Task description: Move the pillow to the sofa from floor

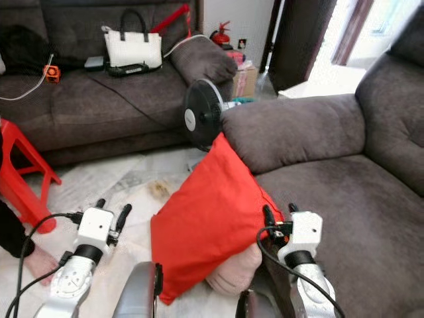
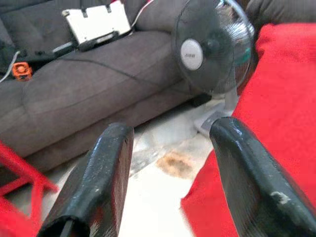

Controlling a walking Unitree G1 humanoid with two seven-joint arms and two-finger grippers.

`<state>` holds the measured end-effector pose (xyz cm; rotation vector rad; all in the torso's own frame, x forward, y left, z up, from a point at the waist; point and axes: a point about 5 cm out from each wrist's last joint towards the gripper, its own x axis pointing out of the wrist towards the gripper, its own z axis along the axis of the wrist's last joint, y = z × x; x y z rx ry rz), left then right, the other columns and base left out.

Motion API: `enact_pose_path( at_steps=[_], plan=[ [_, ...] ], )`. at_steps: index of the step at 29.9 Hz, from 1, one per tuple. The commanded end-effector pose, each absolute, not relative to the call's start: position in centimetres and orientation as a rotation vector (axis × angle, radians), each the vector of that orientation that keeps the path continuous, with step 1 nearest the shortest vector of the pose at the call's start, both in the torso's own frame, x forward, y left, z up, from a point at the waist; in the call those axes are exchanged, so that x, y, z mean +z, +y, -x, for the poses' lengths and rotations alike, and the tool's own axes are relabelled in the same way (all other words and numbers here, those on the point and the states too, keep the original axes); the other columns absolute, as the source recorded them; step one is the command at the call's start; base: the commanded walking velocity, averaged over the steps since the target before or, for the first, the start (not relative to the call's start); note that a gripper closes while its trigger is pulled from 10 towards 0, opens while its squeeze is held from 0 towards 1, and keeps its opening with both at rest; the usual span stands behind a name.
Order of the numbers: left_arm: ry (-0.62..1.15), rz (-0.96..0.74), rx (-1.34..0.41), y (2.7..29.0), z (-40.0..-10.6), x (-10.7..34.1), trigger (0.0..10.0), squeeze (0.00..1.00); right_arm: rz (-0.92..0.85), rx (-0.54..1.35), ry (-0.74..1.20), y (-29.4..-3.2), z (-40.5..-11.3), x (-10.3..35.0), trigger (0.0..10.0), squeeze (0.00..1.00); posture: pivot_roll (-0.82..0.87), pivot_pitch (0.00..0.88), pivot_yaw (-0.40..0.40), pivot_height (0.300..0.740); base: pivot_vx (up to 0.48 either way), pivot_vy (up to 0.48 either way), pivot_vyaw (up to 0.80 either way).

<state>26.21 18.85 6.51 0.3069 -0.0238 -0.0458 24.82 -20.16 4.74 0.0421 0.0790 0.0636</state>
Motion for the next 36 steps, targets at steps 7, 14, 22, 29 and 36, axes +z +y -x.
enact_pose_path(
  at_steps=[7, 14, 22, 29, 36],
  plan=[
    [-0.032, -0.289, -0.065, 18.31, -26.56, 6.81, 10.0, 0.0, -0.003, 0.08, 0.069, -20.38, -24.95, 5.23, 10.0, 0.0, 0.1, 0.0, -0.062, 0.568, 0.0, 0.0, 0.11],
    [-0.026, -0.287, -0.065, 18.31, -26.57, 6.75, 10.0, 0.0, -0.012, 0.078, 0.069, -20.37, -24.96, 5.23, 10.0, 0.0, 0.11, 0.0, -0.062, 0.568, 0.0, 0.0, 0.46],
    [-0.023, -0.286, -0.067, 18.32, -26.56, 6.74, 10.0, 0.0, -0.028, 0.072, 0.072, -20.41, -25.01, 5.18, 10.0, 0.0, 0.11, 0.0, -0.062, 0.568, 0.0, 0.0, 0.0],
    [-0.021, -0.287, -0.076, 18.28, -26.62, 6.76, 10.0, 0.0, -0.024, 0.075, 0.077, -20.37, -25.05, 5.15, 10.0, 0.0, 0.1, 0.0, -0.061, 0.568, 0.146, 0.0, 0.0],
    [-0.019, -0.288, -0.079, 18.27, -26.68, 6.76, 10.0, 0.0, -0.001, 0.081, 0.073, -20.33, -25.16, 5.22, 10.0, 0.0, 0.11, 0.0, -0.061, 0.568, 0.281, 0.0, 0.0]
  ],
)
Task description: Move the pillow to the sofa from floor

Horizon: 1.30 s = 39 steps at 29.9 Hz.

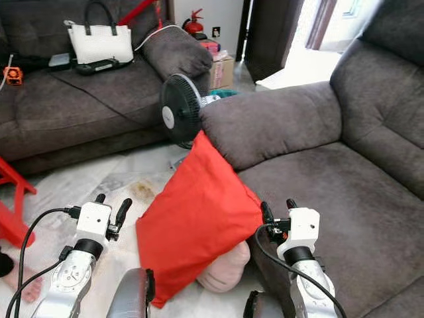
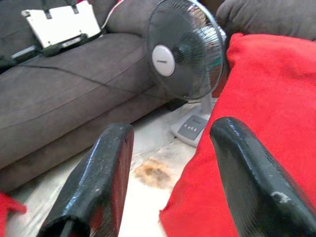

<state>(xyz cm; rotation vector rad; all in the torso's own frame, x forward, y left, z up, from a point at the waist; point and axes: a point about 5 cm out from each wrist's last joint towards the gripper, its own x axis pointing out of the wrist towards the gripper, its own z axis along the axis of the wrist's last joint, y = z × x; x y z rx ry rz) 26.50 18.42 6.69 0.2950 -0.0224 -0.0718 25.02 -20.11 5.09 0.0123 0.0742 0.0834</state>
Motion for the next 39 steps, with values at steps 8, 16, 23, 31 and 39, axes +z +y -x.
enact_pose_path(
  at_steps=[8, 16, 23, 31, 39],
  plan=[
    [-0.018, -0.289, -0.083, 18.3, -26.7, 6.8, 10.0, 0.0, -0.003, 0.086, 0.075, -20.2, -25.1, 5.1, 10.0, 0.0, 0.11, 0.0, -0.058, 0.568, 0.291, 0.0, 0.58],
    [-0.014, -0.29, -0.088, 18.3, -26.7, 6.7, 10.0, 0.0, -0.009, 0.084, 0.093, -20.3, -25.1, 4.9, 10.0, 0.0, 0.11, 0.0, -0.06, 0.568, 0.289, 0.0, 0.12],
    [0.011, -0.267, -0.131, 17.9, -26.8, 6.4, 10.0, 0.0, -0.007, 0.061, 0.126, -20.7, -25.3, 4.5, 10.0, 0.0, 0.1, 0.0, -0.057, 0.568, 0.036, 0.0, 0.0],
    [0.024, -0.24, -0.147, 17.3, -27.0, 6.3, 10.0, 0.0, -0.061, 0.015, 0.229, -21.7, -25.8, 3.2, 10.0, 0.0, 0.09, 0.0, -0.058, 0.568, 0.0, 0.0, 0.0],
    [0.038, -0.218, -0.152, 17.1, -27.1, 6.1, 10.0, 0.0, -0.277, 0.001, 0.357, -22.0, -27.7, 1.8, 10.0, 1.0, 0.12, 0.0, -0.076, 0.568, 0.0, 0.0, 0.0]
  ],
)
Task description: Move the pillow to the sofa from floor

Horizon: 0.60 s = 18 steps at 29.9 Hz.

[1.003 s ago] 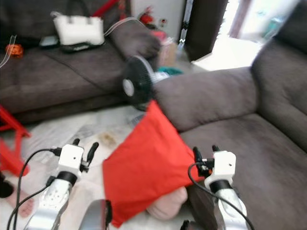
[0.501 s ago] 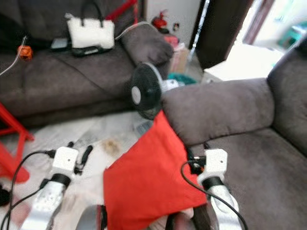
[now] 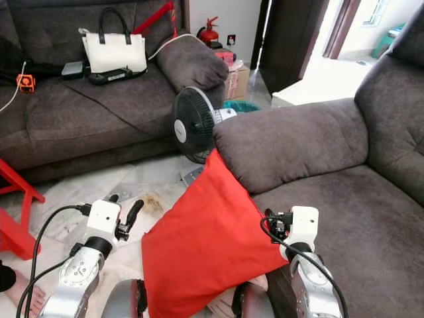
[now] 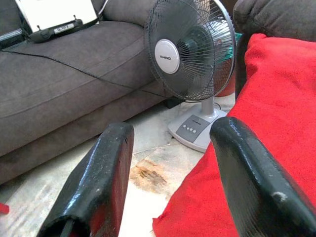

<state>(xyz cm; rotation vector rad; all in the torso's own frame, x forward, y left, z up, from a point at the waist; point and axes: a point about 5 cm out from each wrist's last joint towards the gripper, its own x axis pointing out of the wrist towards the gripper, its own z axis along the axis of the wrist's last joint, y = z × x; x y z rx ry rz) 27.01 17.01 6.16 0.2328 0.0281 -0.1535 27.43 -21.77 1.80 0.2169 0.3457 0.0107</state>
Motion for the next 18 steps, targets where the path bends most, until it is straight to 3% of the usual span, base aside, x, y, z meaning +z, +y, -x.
enact_pose_path(
  at_steps=[1, 13, 14, 18],
  plan=[
    [0.039, -0.218, -0.151, 17.1, -27.1, 6.1, 10.0, 0.0, -0.291, 0.001, 0.361, -22.0, -27.7, 1.8, 10.0, 1.0, 0.12, 0.0, -0.076, 0.568, 0.0, 0.0, 0.0],
    [0.06, -0.215, -0.142, 17.3, -26.9, 5.8, 10.0, 0.0, -0.324, -0.019, 0.515, -22.8, -27.0, -0.6, 10.0, 1.0, 0.14, 0.0, -0.087, 0.568, 0.0, 0.0, 0.0],
    [0.064, -0.214, -0.143, 17.3, -26.9, 5.7, 10.0, 0.0, -0.316, 0.001, 0.548, -22.9, -26.4, -1.2, 10.0, 0.0, 0.14, 0.0, -0.087, 0.568, 0.0, 0.0, 0.0],
    [0.07, -0.215, -0.145, 17.4, -26.9, 5.6, 10.0, 0.0, -0.326, -0.01, 0.57, -23.3, -25.9, -1.6, 10.0, 0.0, 0.14, 0.0, -0.084, 0.568, 0.0, 0.0, 0.0]
  ],
)
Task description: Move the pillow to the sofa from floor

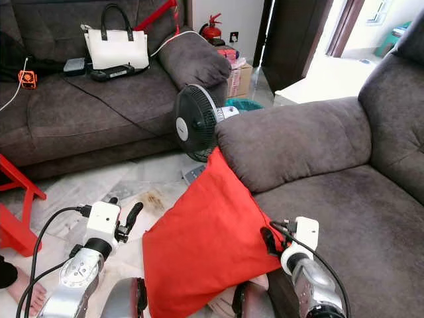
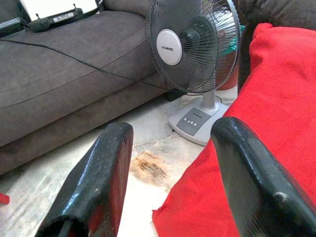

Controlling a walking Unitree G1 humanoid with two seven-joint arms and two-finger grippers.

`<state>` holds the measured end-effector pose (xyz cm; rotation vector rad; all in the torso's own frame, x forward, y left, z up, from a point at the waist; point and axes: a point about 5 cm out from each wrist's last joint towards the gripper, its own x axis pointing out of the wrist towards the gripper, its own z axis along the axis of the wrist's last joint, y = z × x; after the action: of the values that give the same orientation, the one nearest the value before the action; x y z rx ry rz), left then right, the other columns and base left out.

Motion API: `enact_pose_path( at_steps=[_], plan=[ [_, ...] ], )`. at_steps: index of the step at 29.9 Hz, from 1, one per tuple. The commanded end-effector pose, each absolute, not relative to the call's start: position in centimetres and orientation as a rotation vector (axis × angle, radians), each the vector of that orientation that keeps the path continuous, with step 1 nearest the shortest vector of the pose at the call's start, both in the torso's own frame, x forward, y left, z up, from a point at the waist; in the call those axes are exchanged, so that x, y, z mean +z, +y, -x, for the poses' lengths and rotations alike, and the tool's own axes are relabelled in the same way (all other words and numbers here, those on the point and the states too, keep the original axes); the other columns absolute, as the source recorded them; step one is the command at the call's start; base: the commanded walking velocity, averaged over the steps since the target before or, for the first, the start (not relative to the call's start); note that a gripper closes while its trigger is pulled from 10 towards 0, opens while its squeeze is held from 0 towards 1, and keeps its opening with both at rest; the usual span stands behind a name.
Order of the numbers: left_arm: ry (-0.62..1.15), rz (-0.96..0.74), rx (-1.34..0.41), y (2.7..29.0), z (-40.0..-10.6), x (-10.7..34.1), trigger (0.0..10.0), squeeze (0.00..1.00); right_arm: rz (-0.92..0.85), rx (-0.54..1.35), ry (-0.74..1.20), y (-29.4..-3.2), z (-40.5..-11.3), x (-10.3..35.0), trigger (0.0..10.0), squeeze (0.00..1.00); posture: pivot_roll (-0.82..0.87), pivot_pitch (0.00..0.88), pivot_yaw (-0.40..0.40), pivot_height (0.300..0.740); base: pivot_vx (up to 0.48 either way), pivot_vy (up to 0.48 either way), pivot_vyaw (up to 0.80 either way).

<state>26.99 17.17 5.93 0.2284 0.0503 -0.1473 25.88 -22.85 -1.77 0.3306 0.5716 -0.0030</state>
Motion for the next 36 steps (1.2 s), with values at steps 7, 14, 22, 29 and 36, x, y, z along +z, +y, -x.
enact_pose_path(
  at_steps=[7, 14, 22, 29, 36],
  plan=[
    [0.088, -0.213, -0.159, 17.4, -26.9, 5.4, 10.0, 0.0, -0.375, 0.005, 0.595, -23.6, -24.9, -2.4, 10.0, 0.0, 0.13, 0.0, -0.075, 0.568, 0.0, 0.0, 0.0],
    [0.098, -0.216, -0.175, 17.4, -26.9, 5.3, 10.0, 0.0, -0.42, 0.043, 0.608, -22.2, -24.5, -3.0, 10.0, 0.0, 0.13, 0.0, -0.066, 0.568, 0.0, 0.0, 0.0],
    [0.102, -0.211, -0.185, 17.3, -26.9, 5.3, 10.0, 0.0, -0.467, 0.07, 0.61, -20.9, -24.4, -3.4, 10.0, 0.0, 0.13, 0.0, -0.063, 0.568, 0.0, 0.0, 0.0],
    [0.102, -0.207, -0.191, 17.3, -26.9, 5.3, 10.0, 0.0, -0.489, 0.095, 0.577, -20.0, -25.0, -3.1, 10.0, 0.0, 0.13, 0.0, -0.058, 0.568, 0.0, 0.0, 0.0],
    [0.098, -0.206, -0.193, 17.2, -26.9, 5.3, 10.0, 0.0, -0.506, 0.11, 0.565, -19.1, -25.3, -3.0, 10.0, 0.0, 0.14, 0.0, -0.059, 0.568, 0.0, 0.0, 0.0]
  ],
)
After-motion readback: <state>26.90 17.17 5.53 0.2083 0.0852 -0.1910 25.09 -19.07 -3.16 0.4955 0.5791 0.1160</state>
